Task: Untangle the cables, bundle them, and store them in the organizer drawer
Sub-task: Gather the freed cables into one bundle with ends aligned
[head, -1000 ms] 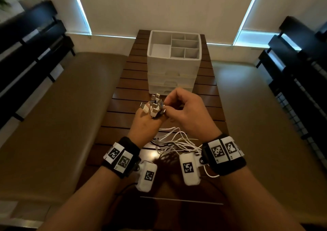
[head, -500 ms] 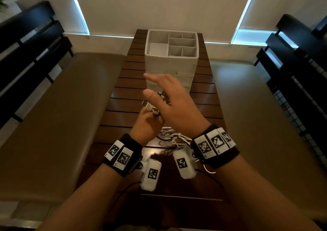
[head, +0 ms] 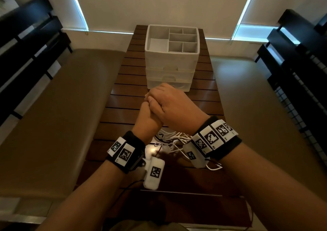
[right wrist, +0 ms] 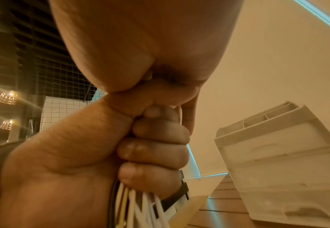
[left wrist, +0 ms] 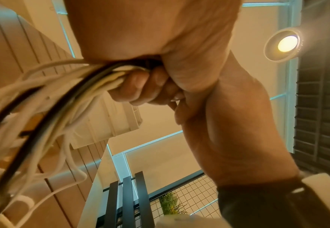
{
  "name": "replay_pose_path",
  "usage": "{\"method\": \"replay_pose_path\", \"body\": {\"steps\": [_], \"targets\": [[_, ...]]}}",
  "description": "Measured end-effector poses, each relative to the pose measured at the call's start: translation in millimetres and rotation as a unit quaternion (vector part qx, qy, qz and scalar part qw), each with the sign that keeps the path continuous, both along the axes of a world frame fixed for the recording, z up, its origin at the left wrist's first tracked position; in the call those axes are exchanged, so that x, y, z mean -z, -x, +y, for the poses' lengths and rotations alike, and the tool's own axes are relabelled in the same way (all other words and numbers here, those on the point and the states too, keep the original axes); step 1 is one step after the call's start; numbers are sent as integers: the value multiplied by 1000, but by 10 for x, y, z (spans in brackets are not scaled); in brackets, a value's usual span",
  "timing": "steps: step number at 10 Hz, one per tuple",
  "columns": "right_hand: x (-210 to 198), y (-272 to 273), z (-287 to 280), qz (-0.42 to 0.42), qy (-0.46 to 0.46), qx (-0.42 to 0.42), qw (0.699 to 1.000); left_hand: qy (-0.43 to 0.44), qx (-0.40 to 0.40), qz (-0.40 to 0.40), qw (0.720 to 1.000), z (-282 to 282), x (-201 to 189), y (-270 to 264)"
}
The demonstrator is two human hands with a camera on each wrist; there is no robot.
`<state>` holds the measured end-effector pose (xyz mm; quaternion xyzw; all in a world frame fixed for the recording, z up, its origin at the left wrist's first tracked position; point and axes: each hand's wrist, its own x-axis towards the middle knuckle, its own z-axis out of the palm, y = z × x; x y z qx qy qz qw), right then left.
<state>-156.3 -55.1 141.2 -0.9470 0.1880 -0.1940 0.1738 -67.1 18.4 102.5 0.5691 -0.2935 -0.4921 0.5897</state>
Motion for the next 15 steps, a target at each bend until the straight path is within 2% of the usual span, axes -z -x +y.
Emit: {"method": "replay_pose_path", "body": {"steps": [1,2,3,4,5,6,7,8,10,11,12,13,15], "targets": [[19,3,-36,-65,-62,4,996,41,-33,-59,997,3,-73,27],[126,48,53,-199,-184,45,962,76,-51,14,996,-45,-219,-2],[318,86,185,-163,-338,50,926,82,-62,87,991,-36,-126,-152],[509,87,234,-77,-385,38,919,115,-13,165,979,-46,-77,-307],[572,56,253,-38,-428,9,903,138,40,158,977,-15,-166,-350],[552,77,153,2,-302,1,953,139,57,192,970,46,-191,-485],[535,108,89,61,-180,-18,982,130,65,213,966,101,-182,-599],[510,153,42,102,-127,-16,986,114,48,215,969,149,-256,-721],[509,592,-186,137,-170,12,976,94,-24,177,979,318,-345,-1248],[569,603,-255,126,-133,30,983,101,-34,150,983,331,-349,-1357],[691,778,-444,158,-120,90,976,94,-68,131,985,381,-425,-1560],[854,762,-450,218,-96,114,965,88,-106,126,982,399,-353,-1590],[1201,733,-373,255,-105,142,951,68,-138,137,978,337,-78,-1434]]}}
